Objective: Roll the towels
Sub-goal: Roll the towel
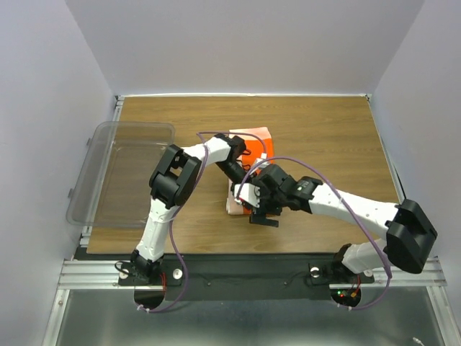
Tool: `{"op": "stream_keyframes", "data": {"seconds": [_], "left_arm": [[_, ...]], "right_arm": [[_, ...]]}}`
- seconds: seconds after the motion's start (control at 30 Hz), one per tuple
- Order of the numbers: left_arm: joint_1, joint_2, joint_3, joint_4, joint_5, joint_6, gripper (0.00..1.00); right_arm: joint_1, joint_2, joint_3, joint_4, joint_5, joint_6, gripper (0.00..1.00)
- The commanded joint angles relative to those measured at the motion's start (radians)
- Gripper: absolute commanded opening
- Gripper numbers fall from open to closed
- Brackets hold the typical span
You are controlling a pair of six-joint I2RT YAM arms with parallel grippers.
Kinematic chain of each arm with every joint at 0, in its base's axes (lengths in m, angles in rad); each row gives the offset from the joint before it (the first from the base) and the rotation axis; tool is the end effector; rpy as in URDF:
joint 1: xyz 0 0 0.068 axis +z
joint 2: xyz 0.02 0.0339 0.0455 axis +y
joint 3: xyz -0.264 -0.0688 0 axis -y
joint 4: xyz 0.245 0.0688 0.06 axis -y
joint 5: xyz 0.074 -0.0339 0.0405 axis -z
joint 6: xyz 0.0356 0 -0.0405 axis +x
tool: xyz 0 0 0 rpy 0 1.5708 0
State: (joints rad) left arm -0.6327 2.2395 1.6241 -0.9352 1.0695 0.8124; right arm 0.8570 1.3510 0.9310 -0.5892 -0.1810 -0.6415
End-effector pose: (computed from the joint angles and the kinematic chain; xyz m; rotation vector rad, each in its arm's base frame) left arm 0.3204 -0.2737 0.1371 1.7398 1.9498 -1.5392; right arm 0.1711 0.2073 0.2338 -1.8103 1.8469 0.3134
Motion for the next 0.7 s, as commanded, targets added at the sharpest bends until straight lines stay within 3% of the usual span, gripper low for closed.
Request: {"op": "stream_keyframes", "data": {"seconds": [0.0, 0.2, 0.5, 0.6, 0.67], "left_arm": [[0.018, 0.077, -0.004, -0.065, -0.157, 0.064, 0.49], [0.027, 0.077, 0.01, -0.065, -0.152, 0.065, 0.5], [0.053, 0.019, 0.013, -0.09, -0.12, 0.088, 0.54], [0.083, -0.068, -0.019, -0.042, -0.105, 0.044, 0.55], [0.103, -0.124, -0.039, -0.019, -0.102, 0.013, 0.56]], "right_arm": [[0.043, 0.045, -0.04, 0.225, 0.107, -0.03, 0.95], [0.043, 0.102, -0.106, 0.328, 0.132, -0.041, 0.83], [0.042, 0.128, -0.196, 0.382, 0.086, -0.018, 0.29], [0.039, 0.119, -0.199, 0.381, 0.039, 0.008, 0.16], [0.033, 0.119, -0.19, 0.364, 0.006, 0.029, 0.13]]}}
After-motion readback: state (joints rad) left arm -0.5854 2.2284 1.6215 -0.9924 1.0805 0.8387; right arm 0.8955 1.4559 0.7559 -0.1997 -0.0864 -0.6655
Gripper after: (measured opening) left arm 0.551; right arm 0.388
